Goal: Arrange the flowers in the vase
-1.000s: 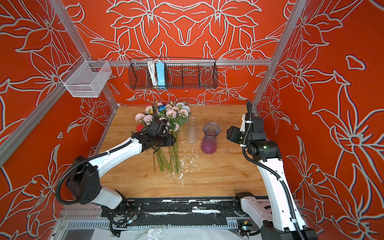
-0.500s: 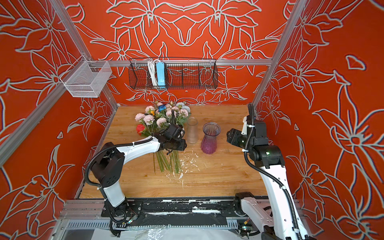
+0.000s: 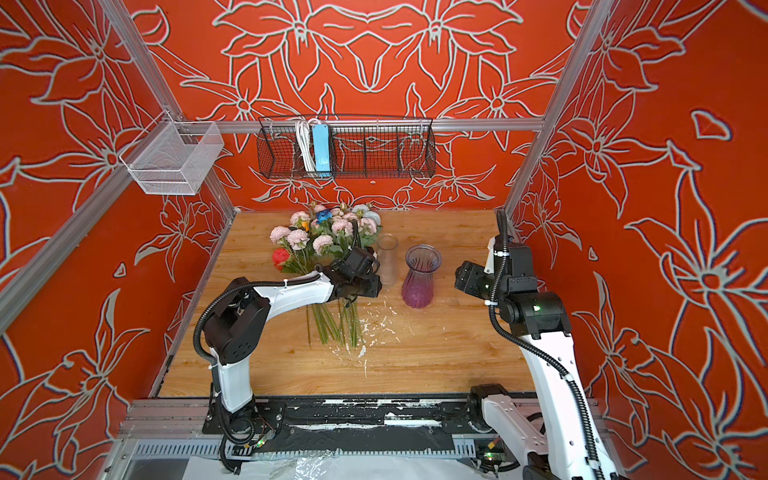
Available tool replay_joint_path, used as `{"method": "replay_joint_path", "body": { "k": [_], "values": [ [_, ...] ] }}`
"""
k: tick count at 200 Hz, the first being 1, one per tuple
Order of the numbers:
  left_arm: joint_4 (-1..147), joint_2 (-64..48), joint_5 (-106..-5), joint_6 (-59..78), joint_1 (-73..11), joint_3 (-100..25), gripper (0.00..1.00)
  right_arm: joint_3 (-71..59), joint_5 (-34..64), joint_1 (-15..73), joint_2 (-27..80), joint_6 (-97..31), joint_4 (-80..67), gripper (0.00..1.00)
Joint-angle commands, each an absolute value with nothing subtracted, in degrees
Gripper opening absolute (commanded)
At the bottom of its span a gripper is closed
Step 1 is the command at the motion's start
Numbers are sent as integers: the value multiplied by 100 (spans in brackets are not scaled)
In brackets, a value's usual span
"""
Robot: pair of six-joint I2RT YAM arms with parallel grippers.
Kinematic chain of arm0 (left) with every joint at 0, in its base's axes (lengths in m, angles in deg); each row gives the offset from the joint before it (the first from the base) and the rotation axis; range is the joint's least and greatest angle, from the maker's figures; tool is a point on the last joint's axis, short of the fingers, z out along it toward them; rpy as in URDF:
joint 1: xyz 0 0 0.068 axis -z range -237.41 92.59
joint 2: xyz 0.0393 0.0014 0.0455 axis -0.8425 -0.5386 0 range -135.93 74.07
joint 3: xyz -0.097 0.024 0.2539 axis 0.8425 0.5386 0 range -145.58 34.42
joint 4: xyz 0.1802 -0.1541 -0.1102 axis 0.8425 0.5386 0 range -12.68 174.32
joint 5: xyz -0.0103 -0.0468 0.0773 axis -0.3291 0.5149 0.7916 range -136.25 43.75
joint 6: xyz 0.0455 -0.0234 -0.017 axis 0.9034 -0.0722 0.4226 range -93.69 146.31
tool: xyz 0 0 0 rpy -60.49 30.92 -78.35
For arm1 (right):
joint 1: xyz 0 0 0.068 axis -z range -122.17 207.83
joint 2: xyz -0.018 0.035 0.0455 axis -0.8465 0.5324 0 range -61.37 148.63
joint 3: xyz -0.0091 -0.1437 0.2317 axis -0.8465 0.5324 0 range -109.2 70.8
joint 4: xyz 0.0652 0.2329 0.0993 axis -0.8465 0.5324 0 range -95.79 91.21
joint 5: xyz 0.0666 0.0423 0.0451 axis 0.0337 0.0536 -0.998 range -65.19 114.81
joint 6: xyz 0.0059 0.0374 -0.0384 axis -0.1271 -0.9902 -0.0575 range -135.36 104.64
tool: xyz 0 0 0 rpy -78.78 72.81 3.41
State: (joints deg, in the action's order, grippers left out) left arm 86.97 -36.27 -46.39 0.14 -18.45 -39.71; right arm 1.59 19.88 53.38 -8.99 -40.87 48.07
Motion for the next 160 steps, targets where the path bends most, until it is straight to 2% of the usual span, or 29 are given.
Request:
{"method": "replay_joint_path", "body": {
  "k": [1, 47, 102, 160],
  "values": [
    [8575, -3876, -4300, -190, -1830, -4154, 38, -31, 2074, 5362, -939, -4118, 4907, 78],
    [8462, -4154, -3798, -778, -1797, -4356, 39, 31, 2085, 5361, -967, -4181, 4818, 79],
    [7494, -4001, -3534, -1146, -1570, -3658, 52, 40, 2117, 5362, -973, -4163, 4739, 82],
    [7250, -4334, -2869, -1320, -1267, -3723, 54, 71, 2059, 5366, -1030, -4249, 4612, 83]
  ]
}}
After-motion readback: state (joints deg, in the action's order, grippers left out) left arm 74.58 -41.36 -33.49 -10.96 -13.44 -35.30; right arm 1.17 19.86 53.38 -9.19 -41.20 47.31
